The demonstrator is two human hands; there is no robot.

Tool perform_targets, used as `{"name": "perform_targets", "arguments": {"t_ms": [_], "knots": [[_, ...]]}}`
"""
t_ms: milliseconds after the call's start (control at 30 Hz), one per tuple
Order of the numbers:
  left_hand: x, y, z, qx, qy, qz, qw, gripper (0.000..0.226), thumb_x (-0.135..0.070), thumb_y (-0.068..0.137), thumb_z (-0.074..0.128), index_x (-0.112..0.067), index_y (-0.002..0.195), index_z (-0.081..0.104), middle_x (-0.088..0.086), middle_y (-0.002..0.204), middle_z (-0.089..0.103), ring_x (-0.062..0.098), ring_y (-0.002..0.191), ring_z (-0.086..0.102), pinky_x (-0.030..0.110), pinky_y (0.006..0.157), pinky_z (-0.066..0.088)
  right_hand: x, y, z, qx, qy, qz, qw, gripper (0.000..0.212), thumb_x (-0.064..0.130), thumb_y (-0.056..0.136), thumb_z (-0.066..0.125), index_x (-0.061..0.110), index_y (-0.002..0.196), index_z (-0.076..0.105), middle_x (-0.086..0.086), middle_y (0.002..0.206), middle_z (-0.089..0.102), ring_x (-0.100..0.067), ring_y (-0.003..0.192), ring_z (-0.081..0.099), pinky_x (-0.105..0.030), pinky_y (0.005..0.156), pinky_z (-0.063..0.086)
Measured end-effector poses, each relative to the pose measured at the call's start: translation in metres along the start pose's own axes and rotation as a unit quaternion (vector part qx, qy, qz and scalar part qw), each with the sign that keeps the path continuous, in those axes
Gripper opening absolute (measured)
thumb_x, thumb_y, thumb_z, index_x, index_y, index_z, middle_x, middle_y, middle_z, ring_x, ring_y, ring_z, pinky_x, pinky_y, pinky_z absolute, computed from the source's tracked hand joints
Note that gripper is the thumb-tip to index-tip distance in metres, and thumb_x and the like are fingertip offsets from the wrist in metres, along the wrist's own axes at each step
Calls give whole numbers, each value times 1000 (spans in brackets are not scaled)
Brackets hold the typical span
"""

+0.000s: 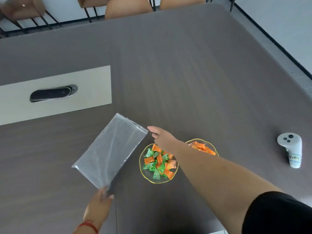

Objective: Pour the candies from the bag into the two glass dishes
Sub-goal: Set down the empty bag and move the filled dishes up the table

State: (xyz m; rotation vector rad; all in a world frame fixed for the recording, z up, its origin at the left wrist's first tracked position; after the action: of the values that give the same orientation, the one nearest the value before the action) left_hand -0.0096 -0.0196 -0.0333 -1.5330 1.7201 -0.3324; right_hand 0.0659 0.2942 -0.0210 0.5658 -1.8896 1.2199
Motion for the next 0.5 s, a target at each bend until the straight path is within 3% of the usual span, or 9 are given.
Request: {"name": "perform_targets", "arguments": {"t_ms": [67,133,200,267,367,500], "knots": [[-1,3,18,33,60,-20,997,62,-26,78,65,-23,135,42,6,109,61,29,102,57,36,88,45,-22,-5,-25,-53,-65,0,996,53,1,96,40,24,143,44,-2,143,49,-24,124,54,-16,76,46],[-13,0,22,1,128,-30,991,70,-35,77,63,-30,139,32,13,119,54,36,115,48,42,99,39,-44,-21,-68,-149,-150,15,977,41,14,98,46,27,137,51,2,134,55,-23,112,61,-27,79,52],[-44,-9,32,-22,99,13,995,63,-35,82,62,-30,137,34,16,124,46,38,119,43,45,102,34,-63,-42,-112,-229,-247,13,941,35,26,97,49,25,131,55,0,133,56,-23,120,53,-37,96,45],[-78,-11,53,7,11,64,998,48,-32,85,60,-24,129,43,13,117,53,30,106,54,44,96,44,-93,-62,-150,-284,-287,46,914,38,37,96,47,25,131,54,-3,131,55,-26,124,46,-42,102,40],[-95,15,86,49,-97,42,993,36,-38,86,53,-17,115,48,14,110,61,30,96,62,50,88,53,-138,-83,-181,-303,-265,129,906,45,49,94,46,27,133,51,-5,129,56,-29,120,50,-43,96,44],[-85,74,104,-11,-89,15,996,53,-51,78,41,-6,101,59,21,100,66,36,89,66,50,75,58,-170,-92,-184,-244,-204,161,934,39,48,95,44,26,124,57,-4,114,67,-26,100,64,-33,78,49]]}}
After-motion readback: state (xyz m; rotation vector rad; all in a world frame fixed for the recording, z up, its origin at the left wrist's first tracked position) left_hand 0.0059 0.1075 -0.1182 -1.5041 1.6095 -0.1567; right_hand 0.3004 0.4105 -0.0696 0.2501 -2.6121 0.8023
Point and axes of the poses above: each hand's wrist, its own y-axis towards the middle knuckle, its own z-axis out of the palm, x = y × z, the point moved 8 cm from there along y, towards the middle knuckle
